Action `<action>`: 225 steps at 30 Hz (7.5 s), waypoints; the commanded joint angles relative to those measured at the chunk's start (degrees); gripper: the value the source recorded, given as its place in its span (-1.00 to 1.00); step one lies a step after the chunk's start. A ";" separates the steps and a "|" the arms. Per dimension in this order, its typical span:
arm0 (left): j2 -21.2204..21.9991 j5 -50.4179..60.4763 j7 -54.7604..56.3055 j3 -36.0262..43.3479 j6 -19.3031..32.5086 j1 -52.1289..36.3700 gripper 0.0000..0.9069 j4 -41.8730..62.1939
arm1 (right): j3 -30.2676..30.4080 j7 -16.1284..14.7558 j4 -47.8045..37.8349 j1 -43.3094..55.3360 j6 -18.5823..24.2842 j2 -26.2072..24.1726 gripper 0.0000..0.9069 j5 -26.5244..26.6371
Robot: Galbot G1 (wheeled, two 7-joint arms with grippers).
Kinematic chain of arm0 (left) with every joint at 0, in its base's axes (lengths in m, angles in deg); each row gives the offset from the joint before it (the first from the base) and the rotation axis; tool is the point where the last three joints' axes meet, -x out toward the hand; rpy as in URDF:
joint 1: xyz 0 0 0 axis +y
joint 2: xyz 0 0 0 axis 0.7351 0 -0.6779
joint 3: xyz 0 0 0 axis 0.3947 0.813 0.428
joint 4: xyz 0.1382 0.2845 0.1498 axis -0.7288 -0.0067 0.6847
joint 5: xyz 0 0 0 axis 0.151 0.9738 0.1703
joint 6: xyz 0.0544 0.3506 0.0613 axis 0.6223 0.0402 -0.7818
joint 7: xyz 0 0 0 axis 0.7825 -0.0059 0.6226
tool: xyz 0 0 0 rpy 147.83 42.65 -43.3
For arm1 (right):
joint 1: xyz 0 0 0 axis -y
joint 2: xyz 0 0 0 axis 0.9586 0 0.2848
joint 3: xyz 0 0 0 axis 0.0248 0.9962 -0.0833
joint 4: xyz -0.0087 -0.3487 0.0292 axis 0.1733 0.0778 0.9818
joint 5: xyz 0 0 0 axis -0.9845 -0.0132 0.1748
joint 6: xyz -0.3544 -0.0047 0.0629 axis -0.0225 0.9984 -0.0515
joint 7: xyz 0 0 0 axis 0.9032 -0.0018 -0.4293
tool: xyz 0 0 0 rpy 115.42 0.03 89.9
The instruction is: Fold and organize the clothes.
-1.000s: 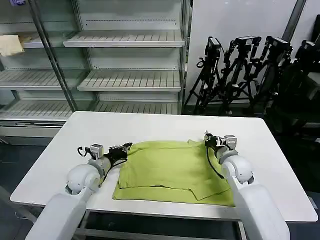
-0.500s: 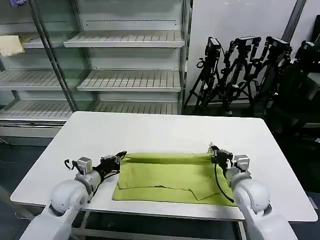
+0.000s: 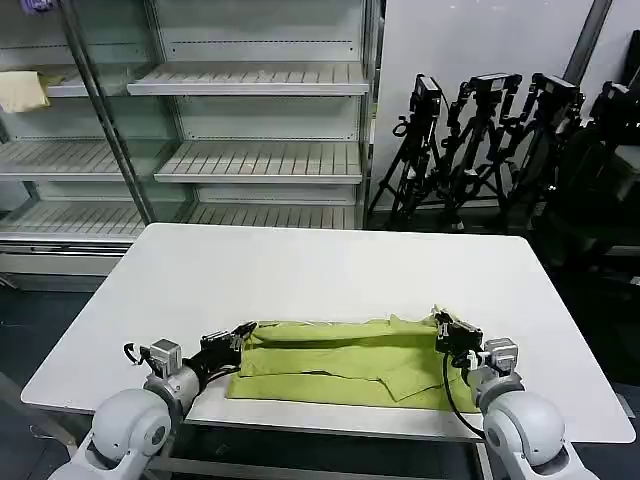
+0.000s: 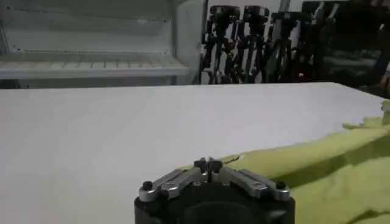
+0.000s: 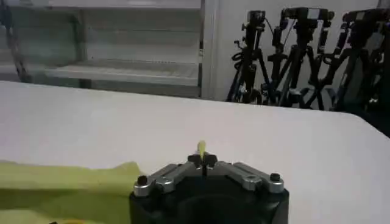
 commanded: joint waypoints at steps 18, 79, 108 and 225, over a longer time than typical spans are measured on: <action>3.32 -10.04 25.08 6.74 -0.32 5.68 1.00 -7.12 | -5.67 -1.43 11.72 -7.86 -0.42 -0.63 1.00 -2.56; 5.69 17.16 10.36 11.73 1.45 2.20 -0.98 -16.67 | -8.80 -3.43 13.52 -13.81 1.95 0.75 1.00 -8.12; 13.17 5.61 10.39 23.26 4.31 -7.83 1.00 -10.61 | -12.04 -3.38 15.18 -14.55 1.85 0.75 1.00 -7.83; 22.89 26.65 12.10 29.81 11.04 -15.01 1.00 0.66 | -12.26 -3.55 12.03 -4.17 4.78 -2.65 1.00 -4.32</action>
